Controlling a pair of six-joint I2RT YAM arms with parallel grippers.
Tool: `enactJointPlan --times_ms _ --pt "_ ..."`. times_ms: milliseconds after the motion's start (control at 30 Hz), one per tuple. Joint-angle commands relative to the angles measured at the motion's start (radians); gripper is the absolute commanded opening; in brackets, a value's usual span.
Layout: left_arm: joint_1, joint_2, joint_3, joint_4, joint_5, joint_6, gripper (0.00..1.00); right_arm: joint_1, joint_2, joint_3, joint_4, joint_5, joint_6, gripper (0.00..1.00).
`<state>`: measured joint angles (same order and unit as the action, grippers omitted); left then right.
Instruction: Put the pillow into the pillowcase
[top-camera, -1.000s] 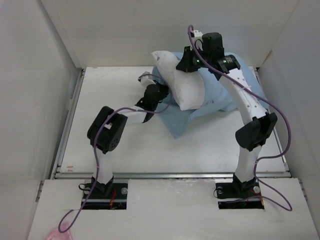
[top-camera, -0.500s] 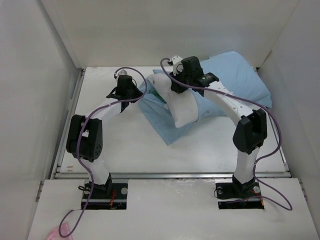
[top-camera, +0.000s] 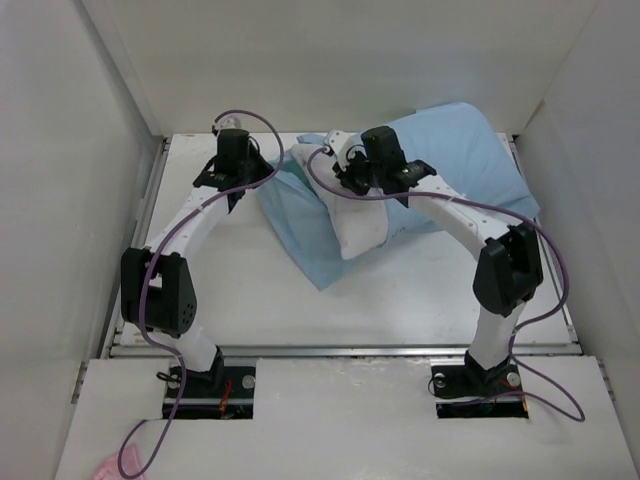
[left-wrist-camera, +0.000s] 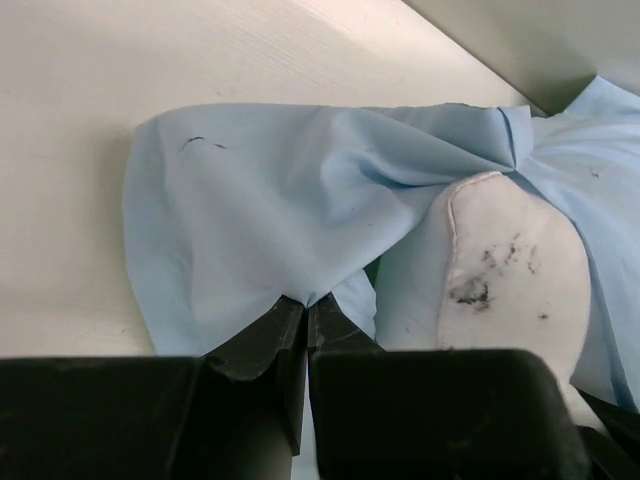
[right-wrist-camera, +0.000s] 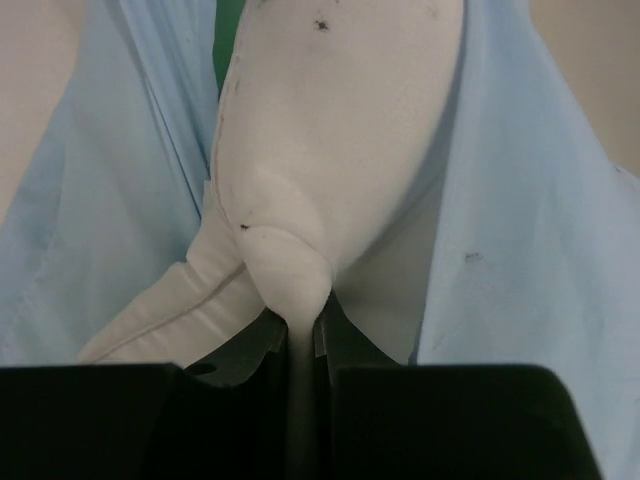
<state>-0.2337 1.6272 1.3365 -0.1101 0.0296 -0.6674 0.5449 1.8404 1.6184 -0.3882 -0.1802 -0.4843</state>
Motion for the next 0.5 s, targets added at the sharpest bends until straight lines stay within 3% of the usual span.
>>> enactJointPlan --times_ms 0,133,267,300,367,400,467 --pt "0.083 -0.087 0.085 0.099 -0.148 0.049 0.00 -0.045 0.121 0.018 -0.314 0.088 -0.129 0.00" --pt "0.083 -0.087 0.121 0.110 -0.106 0.058 0.00 0.038 0.288 0.107 -0.354 0.188 -0.117 0.00" --pt "0.062 -0.087 0.110 0.131 -0.096 0.069 0.00 0.061 0.237 0.061 -0.158 0.118 -0.057 0.02" --pt "0.053 -0.098 0.093 0.132 -0.096 0.069 0.00 0.061 0.199 0.046 -0.109 0.058 -0.042 0.31" --pt "0.037 -0.108 0.058 0.141 -0.096 0.080 0.00 0.061 0.073 0.000 -0.003 -0.016 -0.042 0.54" --pt "0.037 -0.109 0.046 0.153 -0.096 0.080 0.00 0.061 0.038 0.000 0.021 -0.048 -0.042 0.73" --pt "0.028 -0.118 0.015 0.164 -0.085 0.091 0.00 0.061 -0.030 0.023 0.051 -0.129 -0.042 0.74"
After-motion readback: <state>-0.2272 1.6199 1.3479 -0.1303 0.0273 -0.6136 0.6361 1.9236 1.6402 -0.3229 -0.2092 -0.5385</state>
